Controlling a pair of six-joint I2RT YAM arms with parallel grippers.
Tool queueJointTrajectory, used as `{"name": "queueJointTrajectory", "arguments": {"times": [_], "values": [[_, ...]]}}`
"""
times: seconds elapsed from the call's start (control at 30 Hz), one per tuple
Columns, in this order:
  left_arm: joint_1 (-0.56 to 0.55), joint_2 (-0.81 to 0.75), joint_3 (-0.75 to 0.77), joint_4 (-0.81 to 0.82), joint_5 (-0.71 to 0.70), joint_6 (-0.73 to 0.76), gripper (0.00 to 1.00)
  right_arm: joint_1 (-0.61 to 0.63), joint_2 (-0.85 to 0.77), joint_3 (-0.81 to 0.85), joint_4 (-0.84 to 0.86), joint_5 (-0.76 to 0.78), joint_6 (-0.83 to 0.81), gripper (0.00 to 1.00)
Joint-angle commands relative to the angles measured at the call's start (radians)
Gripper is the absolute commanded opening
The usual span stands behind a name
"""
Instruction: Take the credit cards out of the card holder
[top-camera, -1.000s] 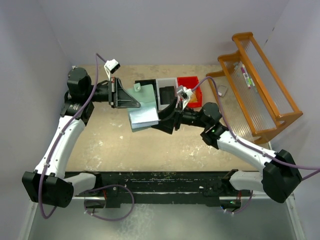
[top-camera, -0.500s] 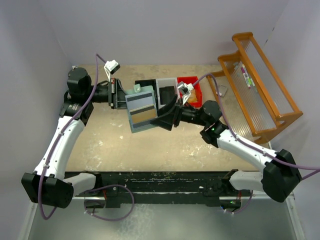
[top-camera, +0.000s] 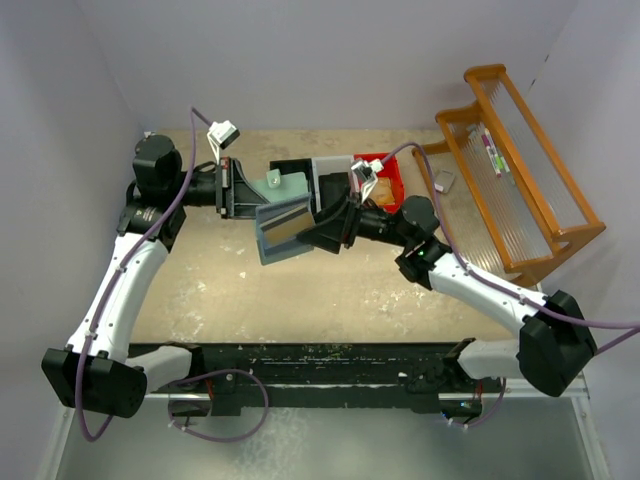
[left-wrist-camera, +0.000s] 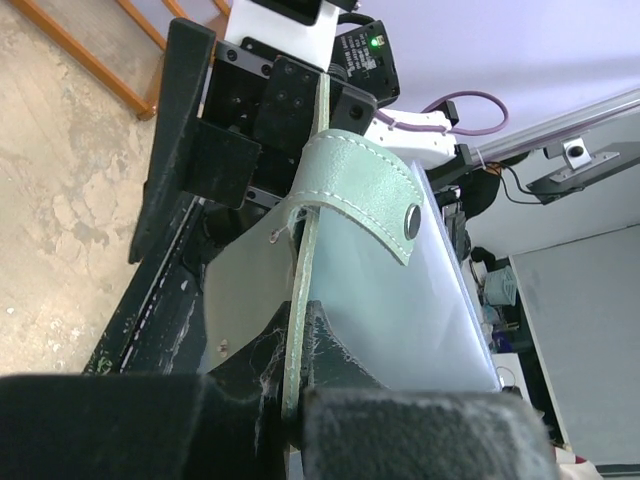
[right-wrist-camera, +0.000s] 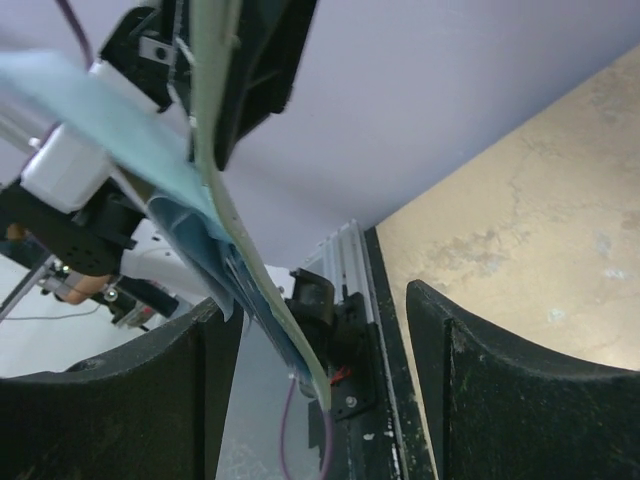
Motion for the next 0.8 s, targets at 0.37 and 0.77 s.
{"name": "queueJointTrajectory", "arguments": {"times": [0.37, 0.77], "values": [[0.002, -0.005, 0.049, -0.041, -0.008, 0.082, 0.0, 0.025, 0.066, -0.023, 0.445, -0.088, 0.31, 0.53], [0.086, 0.05, 0.248, -0.291, -0.046, 0.395, 0.44, 0.025, -0.015, -0.005, 0.133, -0.044, 0.206, 0.0]]}}
